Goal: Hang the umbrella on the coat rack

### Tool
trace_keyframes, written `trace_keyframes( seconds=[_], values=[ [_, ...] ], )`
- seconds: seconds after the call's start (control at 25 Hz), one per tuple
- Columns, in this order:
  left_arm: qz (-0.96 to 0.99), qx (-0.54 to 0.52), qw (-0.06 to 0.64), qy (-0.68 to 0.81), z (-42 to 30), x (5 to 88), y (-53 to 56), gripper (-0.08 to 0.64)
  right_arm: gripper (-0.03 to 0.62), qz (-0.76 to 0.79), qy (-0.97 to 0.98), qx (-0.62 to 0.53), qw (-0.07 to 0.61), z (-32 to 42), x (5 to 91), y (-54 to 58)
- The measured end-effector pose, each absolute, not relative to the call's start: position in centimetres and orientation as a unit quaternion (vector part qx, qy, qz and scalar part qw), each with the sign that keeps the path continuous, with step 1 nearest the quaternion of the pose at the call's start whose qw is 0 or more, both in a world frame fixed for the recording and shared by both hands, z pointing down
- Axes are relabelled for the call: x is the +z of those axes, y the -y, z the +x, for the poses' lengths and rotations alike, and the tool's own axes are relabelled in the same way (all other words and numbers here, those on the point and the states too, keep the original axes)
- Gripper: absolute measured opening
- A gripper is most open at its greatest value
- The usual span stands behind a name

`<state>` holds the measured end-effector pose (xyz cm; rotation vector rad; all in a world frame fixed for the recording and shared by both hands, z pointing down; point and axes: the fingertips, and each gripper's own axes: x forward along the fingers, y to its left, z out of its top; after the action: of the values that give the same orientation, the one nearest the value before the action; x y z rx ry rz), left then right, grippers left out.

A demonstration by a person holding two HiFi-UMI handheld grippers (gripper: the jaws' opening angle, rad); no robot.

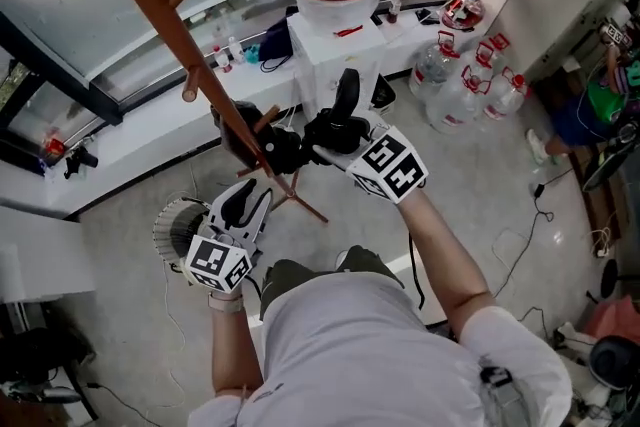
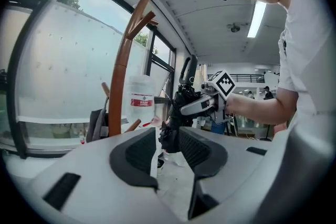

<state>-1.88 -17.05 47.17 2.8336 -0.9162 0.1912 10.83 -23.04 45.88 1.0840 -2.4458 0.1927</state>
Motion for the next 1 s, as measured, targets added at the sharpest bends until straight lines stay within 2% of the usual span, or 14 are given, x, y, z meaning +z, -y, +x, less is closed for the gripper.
trace_keyframes(
  seconds=[0.36, 1.0],
  values=[
    [0.925, 0.057, 0.064, 0.369, -3.3, 45.0, 16.3, 0.121, 0.265, 0.333, 0.909, 0.025, 0.251, 8.3, 40.6, 25.8],
    [0.939, 0.033, 0.045, 0.34, -3.7, 41.7, 20.3, 0.121, 0.265, 0.324, 0.913, 0.003, 0.249, 6.4, 32.2, 31.0]
  ],
)
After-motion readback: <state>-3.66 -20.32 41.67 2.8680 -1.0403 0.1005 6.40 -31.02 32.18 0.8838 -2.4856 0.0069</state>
